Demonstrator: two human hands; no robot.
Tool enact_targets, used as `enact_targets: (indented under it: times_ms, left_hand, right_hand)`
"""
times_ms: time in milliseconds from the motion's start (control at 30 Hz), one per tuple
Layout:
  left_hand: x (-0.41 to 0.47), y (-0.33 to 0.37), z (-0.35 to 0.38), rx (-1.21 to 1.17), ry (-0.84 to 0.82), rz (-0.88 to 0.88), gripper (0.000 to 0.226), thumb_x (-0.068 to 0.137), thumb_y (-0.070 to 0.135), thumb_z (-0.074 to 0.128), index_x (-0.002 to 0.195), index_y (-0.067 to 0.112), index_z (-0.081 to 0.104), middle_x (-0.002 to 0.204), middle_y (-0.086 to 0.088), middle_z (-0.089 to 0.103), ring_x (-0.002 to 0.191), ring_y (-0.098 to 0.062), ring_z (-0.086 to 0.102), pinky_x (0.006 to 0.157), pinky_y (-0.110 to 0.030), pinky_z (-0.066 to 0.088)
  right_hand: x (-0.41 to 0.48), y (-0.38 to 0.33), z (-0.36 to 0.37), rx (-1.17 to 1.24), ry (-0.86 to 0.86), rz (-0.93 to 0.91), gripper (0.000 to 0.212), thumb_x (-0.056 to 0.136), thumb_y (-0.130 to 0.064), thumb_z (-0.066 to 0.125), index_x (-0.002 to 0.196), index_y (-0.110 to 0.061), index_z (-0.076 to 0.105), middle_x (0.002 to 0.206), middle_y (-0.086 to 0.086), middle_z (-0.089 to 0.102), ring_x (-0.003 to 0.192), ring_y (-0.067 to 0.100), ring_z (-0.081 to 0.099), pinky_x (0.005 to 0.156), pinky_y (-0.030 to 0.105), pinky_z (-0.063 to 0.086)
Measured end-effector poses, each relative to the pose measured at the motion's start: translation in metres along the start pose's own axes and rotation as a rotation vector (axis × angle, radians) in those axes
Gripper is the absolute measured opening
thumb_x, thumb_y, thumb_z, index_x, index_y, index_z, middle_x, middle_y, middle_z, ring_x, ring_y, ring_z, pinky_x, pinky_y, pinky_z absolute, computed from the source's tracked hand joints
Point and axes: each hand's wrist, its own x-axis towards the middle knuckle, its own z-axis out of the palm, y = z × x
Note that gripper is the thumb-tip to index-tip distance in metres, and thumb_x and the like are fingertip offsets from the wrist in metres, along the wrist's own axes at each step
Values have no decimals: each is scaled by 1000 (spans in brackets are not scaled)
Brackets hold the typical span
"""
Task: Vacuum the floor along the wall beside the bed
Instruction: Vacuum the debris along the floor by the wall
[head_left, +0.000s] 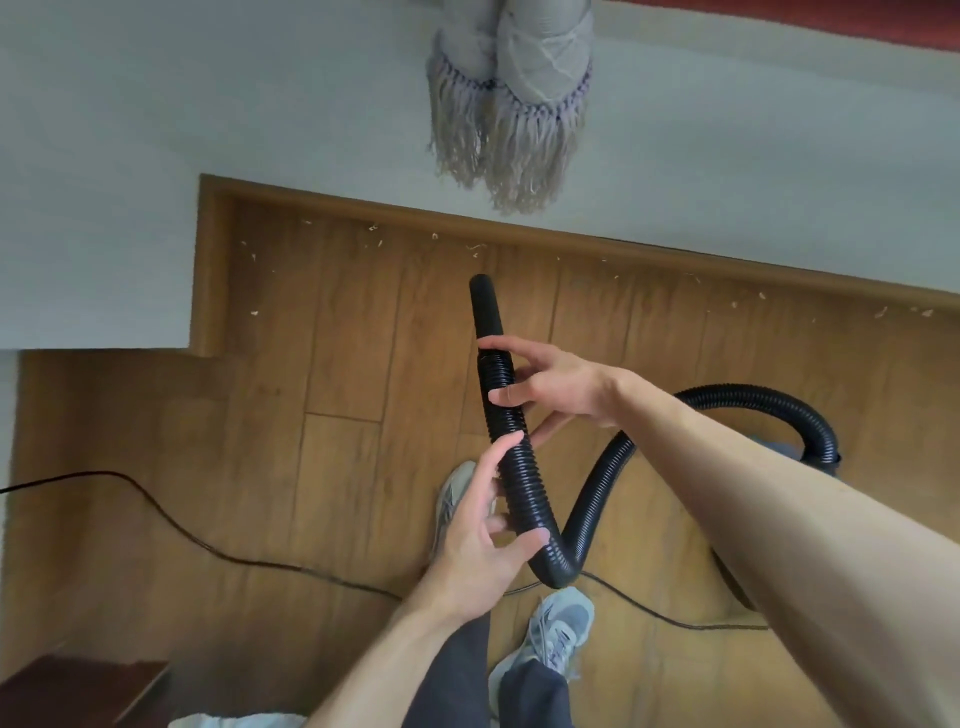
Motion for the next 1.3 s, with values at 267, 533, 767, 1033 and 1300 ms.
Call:
enact_targets:
  times_ms: [267, 533, 767, 1033, 1300]
  left_hand:
    - [-12, -2, -46, -148, 128, -10, 87, 82, 6, 76, 139, 59, 37, 137, -9, 55, 117, -31, 59, 105, -51, 50]
    - [-31, -8, -82, -209, 246, -5, 87, 84, -4, 74, 137, 57, 41, 136, -1, 55, 113, -24, 66, 98, -52, 54]
    - [-38, -17, -77, -280, 253, -30, 78, 89, -7, 67, 134, 52, 46, 131, -9, 58, 105, -37, 68, 93, -62, 53]
    - [-16, -12, -32, -245, 213, -97, 73, 91, -9, 63, 129, 52, 50, 123, -10, 61, 93, -28, 69, 81, -62, 57]
    - [9, -15, 34, 113, 148, -89, 75, 90, -1, 68, 131, 58, 46, 144, 5, 52, 124, -27, 61, 98, -58, 52]
  right_hand:
    - [38, -45, 56, -157, -49, -42, 68, 95, -9, 62, 147, -39, 31, 116, 6, 60, 93, 25, 71, 69, 48, 62]
    - [60, -68, 106, -214, -64, -109, 64, 93, -12, 66, 144, -36, 35, 112, 6, 59, 87, 29, 73, 67, 52, 61]
    - [63, -48, 107, -174, -85, -72, 64, 94, -12, 65, 145, -38, 37, 112, 8, 62, 86, 26, 73, 68, 47, 62]
    - [37, -1, 70, -8, 17, -117, 66, 96, -12, 62, 150, -37, 33, 106, 9, 64, 82, 22, 72, 71, 44, 62]
    - [-16, 105, 29, 404, 290, -174, 74, 94, -24, 68, 154, -29, 25, 84, 5, 63, 72, 20, 60, 61, 25, 57]
